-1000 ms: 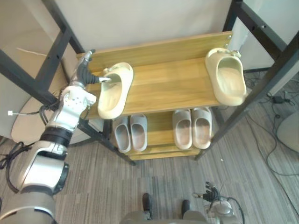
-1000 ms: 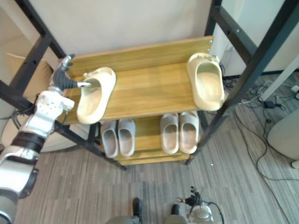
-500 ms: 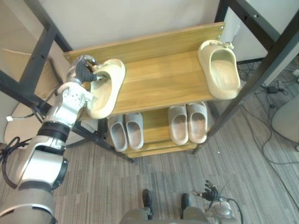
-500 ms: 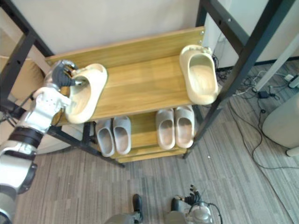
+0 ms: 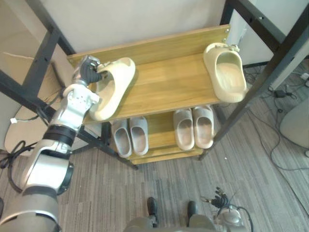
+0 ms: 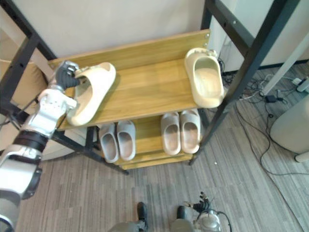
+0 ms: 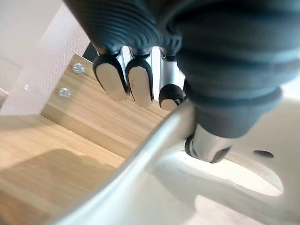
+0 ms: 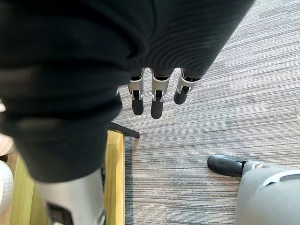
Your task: Organize the slippers on the shoe rack
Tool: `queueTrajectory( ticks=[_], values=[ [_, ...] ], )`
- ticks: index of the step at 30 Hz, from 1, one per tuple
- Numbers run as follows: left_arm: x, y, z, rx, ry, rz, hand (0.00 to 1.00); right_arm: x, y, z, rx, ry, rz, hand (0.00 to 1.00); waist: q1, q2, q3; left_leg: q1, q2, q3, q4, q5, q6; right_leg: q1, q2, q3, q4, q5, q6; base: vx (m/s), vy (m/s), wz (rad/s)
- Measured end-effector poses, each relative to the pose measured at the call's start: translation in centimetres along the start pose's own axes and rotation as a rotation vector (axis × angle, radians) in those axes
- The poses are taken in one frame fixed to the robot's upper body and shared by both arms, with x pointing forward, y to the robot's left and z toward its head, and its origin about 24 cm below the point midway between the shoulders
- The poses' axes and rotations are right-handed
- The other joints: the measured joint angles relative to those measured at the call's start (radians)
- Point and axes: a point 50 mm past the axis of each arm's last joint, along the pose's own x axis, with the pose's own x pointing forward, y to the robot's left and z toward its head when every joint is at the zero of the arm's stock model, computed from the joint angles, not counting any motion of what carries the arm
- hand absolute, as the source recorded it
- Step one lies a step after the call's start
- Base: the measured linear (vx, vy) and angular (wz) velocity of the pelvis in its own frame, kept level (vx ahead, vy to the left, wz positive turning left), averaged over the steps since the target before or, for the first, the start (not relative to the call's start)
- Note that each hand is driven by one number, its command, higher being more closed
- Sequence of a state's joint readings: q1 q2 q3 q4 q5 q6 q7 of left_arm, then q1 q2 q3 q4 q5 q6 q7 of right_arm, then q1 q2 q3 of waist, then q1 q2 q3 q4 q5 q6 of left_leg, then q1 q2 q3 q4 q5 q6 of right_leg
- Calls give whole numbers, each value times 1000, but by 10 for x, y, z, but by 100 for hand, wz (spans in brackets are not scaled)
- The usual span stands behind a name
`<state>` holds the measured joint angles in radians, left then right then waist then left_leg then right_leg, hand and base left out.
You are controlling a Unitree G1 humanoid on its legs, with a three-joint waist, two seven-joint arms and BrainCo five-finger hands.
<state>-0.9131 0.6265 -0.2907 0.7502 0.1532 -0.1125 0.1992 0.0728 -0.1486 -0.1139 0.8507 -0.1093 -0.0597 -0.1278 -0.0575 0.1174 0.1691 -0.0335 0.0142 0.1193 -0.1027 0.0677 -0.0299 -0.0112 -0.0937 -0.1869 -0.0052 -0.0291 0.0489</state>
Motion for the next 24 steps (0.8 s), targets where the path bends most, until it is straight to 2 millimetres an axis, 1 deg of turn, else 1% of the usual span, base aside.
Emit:
queueTrajectory(
  ticks=[1,2,6,8,11,12,17,21,23,24],
  values=[
    [0,0,1,-2,-3,0,100,0,0,0,0,-1,0,0,-1,0,1,0,0,0,0,0,0,0,0,0,0,0,0,0,0,0],
    [1,-5,7,-21,-22,9,100,1,0,3,0,-6,0,0,-6,1,6,0,-1,-2,0,1,1,0,0,-1,0,0,0,0,0,0],
    [3,-14,16,-49,-32,-4,100,2,1,4,0,-7,1,0,-14,4,11,0,-2,-6,0,1,1,2,-1,-5,-1,0,0,6,1,1],
    [5,-14,21,-56,-44,1,100,3,1,4,0,-2,2,0,-18,7,18,-1,-2,-8,0,1,1,2,-1,-7,-2,0,0,0,0,0],
    [15,-12,37,-78,-69,31,100,5,1,5,0,7,0,0,-21,20,39,-2,-3,-9,0,1,1,1,-2,-8,-2,0,0,0,0,0],
    [17,-9,41,-79,-77,42,100,6,1,9,0,-1,-1,0,-27,25,49,-4,-3,-9,0,1,1,0,-2,-8,-2,0,0,0,0,0],
    [22,-6,46,-81,-77,52,100,7,-1,13,4,-14,-9,0,-51,32,54,-21,-2,7,0,1,1,-23,-2,8,-1,1,1,14,4,-9],
    [25,-8,53,-86,-89,47,100,7,-4,12,27,-10,-20,0,-54,34,55,-23,-2,7,0,1,1,-29,-4,28,1,1,1,35,2,-11],
    [28,-8,62,-100,-110,51,100,8,-7,12,53,-5,-34,0,-53,41,58,-38,-2,6,0,1,1,-46,-4,31,4,3,4,-1,3,-2],
    [28,-8,64,-102,-113,51,100,8,-7,12,54,-6,-35,0,-53,42,60,-39,-1,6,0,1,1,-47,-4,31,4,3,4,0,0,0]
  ],
)
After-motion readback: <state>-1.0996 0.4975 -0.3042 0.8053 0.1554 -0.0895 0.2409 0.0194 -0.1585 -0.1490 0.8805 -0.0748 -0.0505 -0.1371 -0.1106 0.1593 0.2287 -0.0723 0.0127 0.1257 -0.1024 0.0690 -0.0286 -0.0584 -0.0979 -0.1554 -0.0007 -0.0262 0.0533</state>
